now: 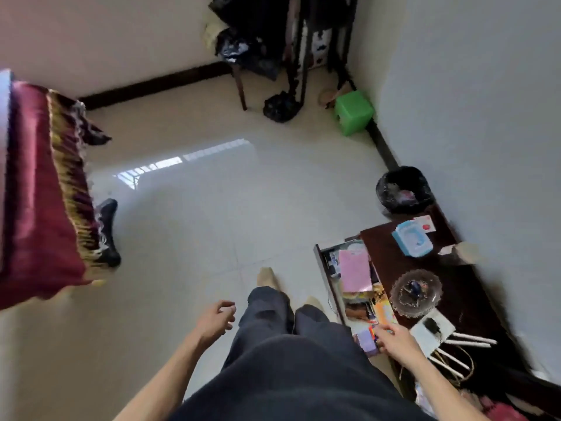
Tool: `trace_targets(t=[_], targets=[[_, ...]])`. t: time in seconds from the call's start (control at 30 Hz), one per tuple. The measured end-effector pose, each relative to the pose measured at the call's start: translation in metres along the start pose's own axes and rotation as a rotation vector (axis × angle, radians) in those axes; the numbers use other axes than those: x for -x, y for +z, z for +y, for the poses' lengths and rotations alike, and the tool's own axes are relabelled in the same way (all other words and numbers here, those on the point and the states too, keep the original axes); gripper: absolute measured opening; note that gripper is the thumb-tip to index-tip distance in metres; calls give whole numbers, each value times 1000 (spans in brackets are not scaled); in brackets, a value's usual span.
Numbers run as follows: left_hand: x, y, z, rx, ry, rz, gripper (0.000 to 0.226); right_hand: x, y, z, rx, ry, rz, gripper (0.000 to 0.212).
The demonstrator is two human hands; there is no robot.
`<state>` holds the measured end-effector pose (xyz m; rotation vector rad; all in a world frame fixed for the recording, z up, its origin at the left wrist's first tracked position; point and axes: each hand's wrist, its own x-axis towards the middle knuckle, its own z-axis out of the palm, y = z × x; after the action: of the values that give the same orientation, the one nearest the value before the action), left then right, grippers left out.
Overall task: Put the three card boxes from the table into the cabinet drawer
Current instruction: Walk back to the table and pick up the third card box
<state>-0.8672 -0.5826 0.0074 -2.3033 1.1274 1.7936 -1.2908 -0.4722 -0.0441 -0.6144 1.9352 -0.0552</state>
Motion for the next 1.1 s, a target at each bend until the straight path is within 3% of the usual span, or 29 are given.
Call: trace_targets(t=[0.1, 0.23, 0.43, 0.67, 0.93, 1.1], targets=[[32, -10, -97, 215, -163, 90, 25, -1, 25, -60, 148, -126, -79, 20], [69, -4, -188, 500, -353, 191, 20, 10, 70, -127, 174, -182, -211, 14], [114, -11, -306, 850, -529, 312, 8, 45, 197, -251, 477, -432, -317, 13], [110, -86, -369, 977, -543, 288, 13, 86, 317, -334, 727, -523, -346, 13], [66, -235, -388, 1120, -368, 519, 11, 92, 415, -396, 974, -522, -403, 16], [56, -293, -412, 1179, -413, 582, 18, 83, 496, -461, 1116, -562, -415, 20]])
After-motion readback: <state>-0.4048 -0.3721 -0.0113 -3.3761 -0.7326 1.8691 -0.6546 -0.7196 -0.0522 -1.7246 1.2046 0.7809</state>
